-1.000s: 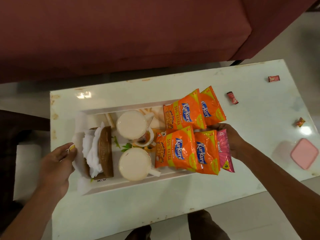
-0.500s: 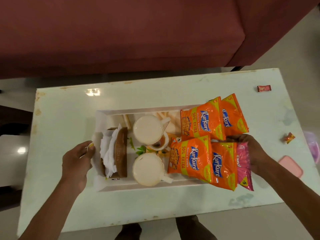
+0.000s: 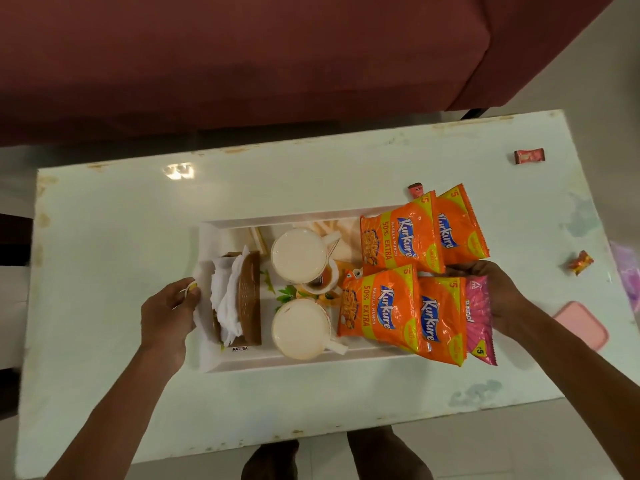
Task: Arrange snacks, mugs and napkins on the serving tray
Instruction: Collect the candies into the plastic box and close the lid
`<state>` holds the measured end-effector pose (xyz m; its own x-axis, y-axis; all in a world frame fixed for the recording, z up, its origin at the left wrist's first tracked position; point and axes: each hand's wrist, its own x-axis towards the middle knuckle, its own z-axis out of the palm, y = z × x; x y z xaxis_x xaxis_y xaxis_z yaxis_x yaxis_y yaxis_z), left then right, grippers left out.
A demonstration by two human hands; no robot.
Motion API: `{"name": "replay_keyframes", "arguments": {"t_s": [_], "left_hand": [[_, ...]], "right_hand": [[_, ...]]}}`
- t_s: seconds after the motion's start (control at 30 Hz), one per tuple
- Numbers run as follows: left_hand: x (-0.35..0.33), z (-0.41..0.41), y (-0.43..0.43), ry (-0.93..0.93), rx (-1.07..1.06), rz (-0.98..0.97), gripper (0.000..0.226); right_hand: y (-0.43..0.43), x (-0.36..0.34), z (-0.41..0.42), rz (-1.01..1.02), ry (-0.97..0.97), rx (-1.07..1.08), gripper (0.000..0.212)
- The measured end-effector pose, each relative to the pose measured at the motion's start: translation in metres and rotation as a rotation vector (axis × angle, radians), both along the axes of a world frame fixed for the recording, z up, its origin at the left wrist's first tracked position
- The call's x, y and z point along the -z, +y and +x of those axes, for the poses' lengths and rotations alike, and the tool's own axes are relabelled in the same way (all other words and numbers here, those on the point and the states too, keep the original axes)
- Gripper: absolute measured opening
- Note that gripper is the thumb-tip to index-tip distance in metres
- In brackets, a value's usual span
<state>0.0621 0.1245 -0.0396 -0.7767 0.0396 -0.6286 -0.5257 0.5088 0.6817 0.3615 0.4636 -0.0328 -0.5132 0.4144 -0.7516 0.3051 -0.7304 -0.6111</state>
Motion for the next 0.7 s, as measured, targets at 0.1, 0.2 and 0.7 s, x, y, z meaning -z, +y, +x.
{"name": "replay_keyframes", "arguments": {"t_s": [0.1, 0.2, 0.7], "left_hand": [[0.005, -0.004, 0.004, -0.008, 0.011, -0.003, 0.030], [0.009, -0.007, 0.006, -0.014, 0.009, -0.002, 0.029], [0.019, -0.010, 0.007, -0.041, 0.027, -0.010, 0.022]], "right_hand": [[0.002, 0.006, -0.002, 0.002, -0.012, 0.011, 0.021], [0.006, 0.011, -0.003, 0.003, -0.027, 0.006, 0.026], [0.012, 0.031, 0.000, -0.056, -0.072, 0.025, 0.026]]}}
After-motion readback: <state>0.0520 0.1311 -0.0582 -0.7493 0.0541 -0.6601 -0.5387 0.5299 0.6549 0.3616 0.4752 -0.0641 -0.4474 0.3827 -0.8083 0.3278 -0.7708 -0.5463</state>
